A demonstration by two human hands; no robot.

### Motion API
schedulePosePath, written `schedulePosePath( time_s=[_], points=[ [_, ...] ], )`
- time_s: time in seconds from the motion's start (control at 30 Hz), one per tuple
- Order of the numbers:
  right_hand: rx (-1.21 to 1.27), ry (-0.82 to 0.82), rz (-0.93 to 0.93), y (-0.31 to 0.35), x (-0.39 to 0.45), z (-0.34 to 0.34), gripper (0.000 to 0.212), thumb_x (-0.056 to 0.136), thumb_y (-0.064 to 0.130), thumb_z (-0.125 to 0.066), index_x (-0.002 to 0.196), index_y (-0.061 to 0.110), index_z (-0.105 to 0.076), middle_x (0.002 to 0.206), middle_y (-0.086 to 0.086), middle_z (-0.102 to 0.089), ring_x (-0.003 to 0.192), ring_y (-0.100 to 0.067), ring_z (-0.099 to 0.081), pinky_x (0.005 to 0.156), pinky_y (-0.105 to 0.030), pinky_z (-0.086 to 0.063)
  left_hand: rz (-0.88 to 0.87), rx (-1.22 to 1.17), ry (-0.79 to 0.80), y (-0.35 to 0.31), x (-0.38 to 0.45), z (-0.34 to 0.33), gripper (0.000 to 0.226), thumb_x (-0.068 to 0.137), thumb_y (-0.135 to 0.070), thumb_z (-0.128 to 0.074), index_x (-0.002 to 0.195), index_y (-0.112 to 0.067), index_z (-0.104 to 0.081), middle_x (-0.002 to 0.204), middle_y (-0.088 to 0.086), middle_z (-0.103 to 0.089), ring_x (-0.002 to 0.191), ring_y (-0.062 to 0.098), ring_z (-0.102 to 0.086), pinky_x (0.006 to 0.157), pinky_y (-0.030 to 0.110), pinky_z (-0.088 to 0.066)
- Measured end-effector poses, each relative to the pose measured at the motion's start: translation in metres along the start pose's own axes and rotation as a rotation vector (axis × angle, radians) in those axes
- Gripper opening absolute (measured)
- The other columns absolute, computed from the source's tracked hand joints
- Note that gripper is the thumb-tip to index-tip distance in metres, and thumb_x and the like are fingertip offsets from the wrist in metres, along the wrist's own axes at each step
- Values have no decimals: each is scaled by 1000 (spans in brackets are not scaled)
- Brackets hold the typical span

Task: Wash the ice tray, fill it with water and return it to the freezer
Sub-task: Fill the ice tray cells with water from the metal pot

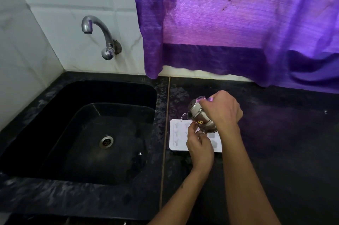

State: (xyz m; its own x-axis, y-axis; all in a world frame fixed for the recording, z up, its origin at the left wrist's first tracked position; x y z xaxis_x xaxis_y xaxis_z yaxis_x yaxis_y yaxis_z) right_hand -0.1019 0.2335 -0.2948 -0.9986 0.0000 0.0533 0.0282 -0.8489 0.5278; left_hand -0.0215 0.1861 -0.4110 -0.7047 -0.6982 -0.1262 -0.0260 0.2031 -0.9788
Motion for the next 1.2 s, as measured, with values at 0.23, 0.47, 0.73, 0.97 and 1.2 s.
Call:
schedulePosePath(
  time_s=[0.23, 0.47, 0.73, 0.97, 1.2],
  points=[
    [-47, -7, 1, 4, -3, -3, 27, 87, 38, -60, 79, 13, -68, 75, -2, -62, 70, -24, -55, 57, -27, -31, 13, 6, 4, 2, 2, 3, 39, 95, 1, -38, 126, -14, -56, 103, -11, -63, 82, -22, -56, 76, 3, -44],
    [-62, -11, -2, 4, -4, -7, 25, 87, 35, -61, 79, 13, -67, 76, -3, -61, 73, -24, -58, 59, -29, -35, 17, 22, 10, 2, 2, 3, 37, 96, 1, -39, 125, -14, -56, 103, -9, -63, 86, -12, -59, 78, 3, -43],
    [-66, -17, 8, 5, -7, -5, 23, 88, 33, -60, 81, 12, -67, 76, -3, -60, 70, -23, -55, 61, -29, -35, 27, 16, 13, 2, 1, 4, 38, 96, -1, -38, 127, -14, -55, 105, -7, -64, 93, -7, -57, 86, 14, -45],
    [7, -55, -35, -11, -4, 1, 30, 88, 36, -53, 88, 9, -66, 89, -7, -65, 79, -26, -56, 66, -31, -36, -13, 20, 14, 6, 2, 1, 40, 96, -2, -39, 131, -17, -53, 121, -2, -62, 109, 9, -59, 95, 25, -47],
    [213, 6, -127, -51, 3, 22, 27, 83, 42, -55, 75, 17, -61, 78, 0, -59, 78, -25, -55, 60, -28, -32, -38, 48, 59, 11, 2, -15, 41, 95, -1, -39, 127, -19, -57, 121, 2, -64, 112, 13, -60, 94, 24, -48]
  ],
)
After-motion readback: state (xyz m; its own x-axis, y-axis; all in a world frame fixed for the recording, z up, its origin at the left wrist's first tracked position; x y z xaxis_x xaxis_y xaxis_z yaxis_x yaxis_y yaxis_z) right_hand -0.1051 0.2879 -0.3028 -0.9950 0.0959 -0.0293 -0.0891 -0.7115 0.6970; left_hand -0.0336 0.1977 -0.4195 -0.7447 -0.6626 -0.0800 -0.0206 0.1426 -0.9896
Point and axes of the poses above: each hand's wrist, its own x-axis towards the middle knuckle, its own z-axis out of the back of the hand, y = z × x, the point moved 6 cm from there along x, towards the middle knuckle
